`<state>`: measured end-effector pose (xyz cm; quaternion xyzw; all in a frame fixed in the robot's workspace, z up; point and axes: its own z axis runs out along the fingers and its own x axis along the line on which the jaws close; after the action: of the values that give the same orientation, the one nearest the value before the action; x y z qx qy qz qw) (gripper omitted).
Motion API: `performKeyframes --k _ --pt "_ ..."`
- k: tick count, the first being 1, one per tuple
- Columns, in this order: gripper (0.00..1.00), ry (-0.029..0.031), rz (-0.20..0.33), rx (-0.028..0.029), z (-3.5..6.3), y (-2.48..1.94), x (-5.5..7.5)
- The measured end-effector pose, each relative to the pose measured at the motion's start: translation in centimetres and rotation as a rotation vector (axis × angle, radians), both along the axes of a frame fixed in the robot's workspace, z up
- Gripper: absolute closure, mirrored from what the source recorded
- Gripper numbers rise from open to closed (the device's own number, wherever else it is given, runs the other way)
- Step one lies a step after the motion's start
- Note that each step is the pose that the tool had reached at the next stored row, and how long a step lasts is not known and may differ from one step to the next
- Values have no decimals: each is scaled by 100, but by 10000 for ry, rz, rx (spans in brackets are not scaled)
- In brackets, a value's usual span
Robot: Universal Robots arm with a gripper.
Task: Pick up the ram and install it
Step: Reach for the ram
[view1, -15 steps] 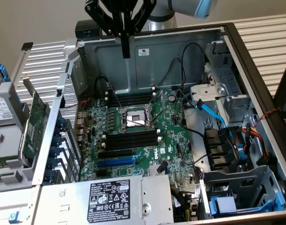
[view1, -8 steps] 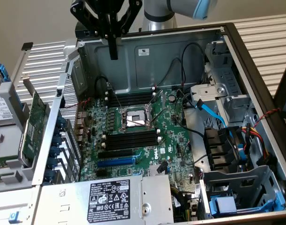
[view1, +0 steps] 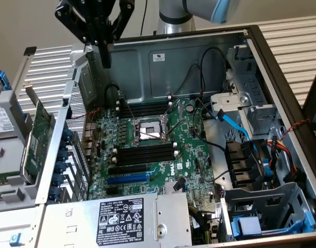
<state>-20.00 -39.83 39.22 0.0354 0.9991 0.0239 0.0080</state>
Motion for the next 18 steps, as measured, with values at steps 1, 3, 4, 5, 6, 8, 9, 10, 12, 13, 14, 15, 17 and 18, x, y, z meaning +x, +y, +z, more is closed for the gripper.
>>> performKeyframes --k 1,3,4,5,6,8,9,10,12,13,14,15,17,18 --pt "89 6 0 0 0 0 -46" --pt "89 24 1 0 -1 1 -136" --pt "89 34 1 0 -1 1 -182" --pt "89 46 0 0 -1 2 -227" --pt "89 60 -1 0 -2 2 -273" --pt "89 98 1 0 -3 2 -364" --pt "89 120 0 0 -3 3 -409" --pt "89 149 -1 0 -3 3 -457" --pt "89 221 0 1 -3 3 -543" --pt "89 267 1 0 -3 3 -586" --pt "89 312 1 0 -3 3 -627" --pt "89 355 0 0 -3 3 -668" --pt "89 446 0 0 -3 3 -757" --pt "89 488 0 1 -4 3 -800"
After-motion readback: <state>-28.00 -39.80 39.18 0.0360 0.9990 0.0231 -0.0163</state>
